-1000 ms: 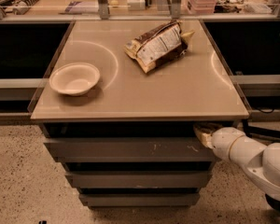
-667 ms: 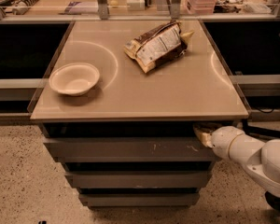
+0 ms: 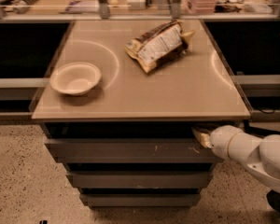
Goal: Open top drawer
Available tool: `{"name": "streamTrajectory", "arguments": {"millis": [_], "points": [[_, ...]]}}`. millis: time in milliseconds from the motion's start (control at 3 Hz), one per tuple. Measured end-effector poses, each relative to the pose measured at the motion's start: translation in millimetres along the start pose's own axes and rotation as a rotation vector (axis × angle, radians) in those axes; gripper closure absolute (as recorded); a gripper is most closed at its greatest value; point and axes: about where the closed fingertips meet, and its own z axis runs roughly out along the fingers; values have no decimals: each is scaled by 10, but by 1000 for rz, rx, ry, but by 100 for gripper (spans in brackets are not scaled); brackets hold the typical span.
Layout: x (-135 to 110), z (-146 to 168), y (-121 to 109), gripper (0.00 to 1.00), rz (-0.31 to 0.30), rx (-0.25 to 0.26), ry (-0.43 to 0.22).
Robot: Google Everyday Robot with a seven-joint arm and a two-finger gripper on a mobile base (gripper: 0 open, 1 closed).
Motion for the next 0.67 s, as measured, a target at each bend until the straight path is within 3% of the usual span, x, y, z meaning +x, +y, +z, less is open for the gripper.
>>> {"name": "streamTrajectory", "arguments": {"millis": [333, 667], "points": [[-22, -12, -1, 100, 0, 0, 0], [54, -49, 62, 100, -1, -18, 71]]}}
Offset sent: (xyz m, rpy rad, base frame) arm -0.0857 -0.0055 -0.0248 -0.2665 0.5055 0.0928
